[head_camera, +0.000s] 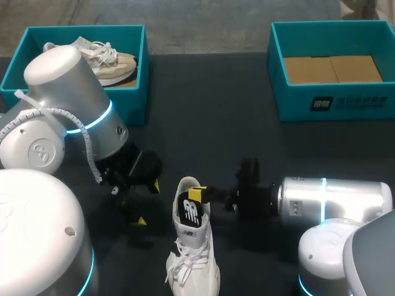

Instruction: Take the shoe out of the shoebox, open the shoe tongue, remove and reinsert the insole, then place the shoe into the shoebox

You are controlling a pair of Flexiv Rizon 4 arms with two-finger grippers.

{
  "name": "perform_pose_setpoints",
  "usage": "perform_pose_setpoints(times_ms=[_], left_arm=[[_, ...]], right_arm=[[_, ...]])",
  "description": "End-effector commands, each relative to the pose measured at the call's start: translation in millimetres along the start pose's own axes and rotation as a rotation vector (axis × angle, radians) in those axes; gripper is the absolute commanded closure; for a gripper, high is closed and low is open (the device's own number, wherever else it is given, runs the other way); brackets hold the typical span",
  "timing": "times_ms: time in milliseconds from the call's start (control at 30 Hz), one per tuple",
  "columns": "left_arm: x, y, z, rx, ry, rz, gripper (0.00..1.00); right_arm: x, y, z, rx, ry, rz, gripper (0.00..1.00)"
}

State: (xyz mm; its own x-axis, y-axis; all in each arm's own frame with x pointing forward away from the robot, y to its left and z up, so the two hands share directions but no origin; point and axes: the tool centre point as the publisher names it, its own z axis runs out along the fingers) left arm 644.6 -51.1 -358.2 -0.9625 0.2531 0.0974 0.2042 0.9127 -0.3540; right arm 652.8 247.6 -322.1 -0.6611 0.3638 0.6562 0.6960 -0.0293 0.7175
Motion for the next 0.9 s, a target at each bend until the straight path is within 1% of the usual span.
perform_pose_setpoints(times_ms=[33, 333, 433, 500, 533, 567, 600, 733, 767, 833, 900], left_arm=[[0.1, 0.1, 1.3, 0.000, -0.001, 0.001, 0.00], [0.1, 0.1, 1.3, 0.000, -0.001, 0.001, 0.00], [0.1, 0.1, 1.3, 0.000, -0.001, 0.001, 0.00], [0.1, 0.1, 1.3, 0.000, -0.001, 0.001, 0.00], [0.1, 0.1, 1.3, 0.000, -0.001, 0.001, 0.00], [0.1, 0.1, 1.3, 0.000, -0.001, 0.001, 0.00], [0.1, 0.1, 1.3, 0.000, -0.001, 0.001, 0.00], [0.1, 0.1, 1.3, 0.000, -0.001, 0.001, 0.00], [0.1, 0.1, 1.3, 0.000, -0.001, 0.001, 0.00], [0.1, 0.1, 1.3, 0.000, -0.001, 0.001, 0.00], [0.1, 0.1, 1.3, 0.000, -0.001, 0.001, 0.00]], right_arm=[[-0.9, -3.2, 1.2, 0.001, -0.006, 0.018, 1.00], [-3.3, -20.5, 6.0, 0.073, -0.036, 0.093, 1.00], [-2.4, -22.6, 4.9, 0.069, -0.041, 0.090, 1.00], [0.4, -19.0, 2.9, 0.050, -0.039, 0.065, 1.00], [2.1, -16.5, 2.3, 0.042, -0.038, 0.051, 0.95], [3.9, -13.9, 2.0, 0.037, -0.039, 0.036, 0.83], [5.4, -11.2, 1.8, 0.031, -0.037, 0.024, 0.68], [8.6, -1.8, 1.5, 0.025, -0.043, -0.011, 0.50], [8.8, 0.1, 1.2, 0.025, -0.044, -0.018, 0.29], [8.6, 3.7, -0.1, 0.021, -0.052, -0.027, 0.07], [7.8, 6.7, -2.1, 0.018, -0.060, -0.036, 0.05]])
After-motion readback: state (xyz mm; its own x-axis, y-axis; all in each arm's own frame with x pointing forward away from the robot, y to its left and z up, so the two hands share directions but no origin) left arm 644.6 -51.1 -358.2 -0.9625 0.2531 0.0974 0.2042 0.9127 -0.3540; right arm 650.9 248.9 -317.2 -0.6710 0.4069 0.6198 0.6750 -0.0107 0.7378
